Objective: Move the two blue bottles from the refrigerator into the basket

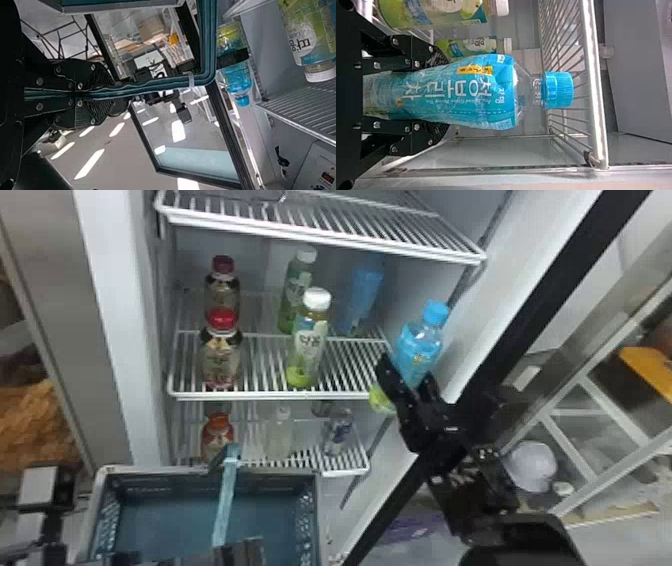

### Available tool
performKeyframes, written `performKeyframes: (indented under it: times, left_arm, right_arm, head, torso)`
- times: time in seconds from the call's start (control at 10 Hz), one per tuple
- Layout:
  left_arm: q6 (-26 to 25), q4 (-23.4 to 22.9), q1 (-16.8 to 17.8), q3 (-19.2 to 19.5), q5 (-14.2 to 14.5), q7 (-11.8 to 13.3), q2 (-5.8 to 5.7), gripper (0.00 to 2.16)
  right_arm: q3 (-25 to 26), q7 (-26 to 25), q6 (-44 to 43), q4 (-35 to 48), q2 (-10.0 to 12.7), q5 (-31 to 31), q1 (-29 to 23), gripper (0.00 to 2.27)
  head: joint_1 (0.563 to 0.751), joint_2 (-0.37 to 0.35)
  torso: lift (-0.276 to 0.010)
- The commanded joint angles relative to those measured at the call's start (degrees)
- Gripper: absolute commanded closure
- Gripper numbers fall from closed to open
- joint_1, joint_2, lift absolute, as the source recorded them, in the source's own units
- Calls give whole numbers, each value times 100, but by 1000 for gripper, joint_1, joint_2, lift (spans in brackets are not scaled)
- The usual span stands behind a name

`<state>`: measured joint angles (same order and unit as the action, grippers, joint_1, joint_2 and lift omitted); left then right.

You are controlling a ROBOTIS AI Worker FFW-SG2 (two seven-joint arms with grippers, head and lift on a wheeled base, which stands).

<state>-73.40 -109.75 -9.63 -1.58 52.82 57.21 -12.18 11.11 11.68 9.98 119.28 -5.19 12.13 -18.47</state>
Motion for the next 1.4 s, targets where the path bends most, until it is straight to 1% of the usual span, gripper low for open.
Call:
performKeyframes:
  times: [0.0,0.2,0.4,0.6,1.0,1.1,1.2,1.3]
  left_arm:
    - [0,0,-7,0,9,1,-13,1173]
    - [0,0,-7,-18,9,1,-21,1173]
    - [0,0,-21,-18,17,1,-21,1173]
    - [0,0,-21,-35,26,1,-30,1173]
    - [28,0,-36,-35,35,1,-21,1173]
    - [28,0,-50,-35,35,1,-21,1173]
    - [28,0,-50,-35,35,1,-13,1173]
    - [28,0,-50,-35,35,1,-13,1173]
  right_arm:
    - [5,1,0,257,9,106,-304,843]
    - [-3,1,0,651,18,255,-768,843]
    - [-3,36,0,918,79,352,-1176,843]
    - [-47,159,28,1115,123,413,-1556,843]
    - [-118,502,43,1706,308,571,-2470,843]
    - [-223,555,85,1790,299,668,-2610,843]
    - [-285,722,85,1748,290,730,-2653,841]
    - [-443,801,113,1847,237,835,-2723,843]
  head:
    - [695,-350]
    - [695,-350]
    - [695,-350]
    - [695,-350]
    - [695,-350]
    - [695,-350]
    - [695,-350]
    - [695,-350]
  torso:
    - [0]
    - [0]
    - [0]
    - [0]
    - [0]
    - [0]
    - [0]
    - [0]
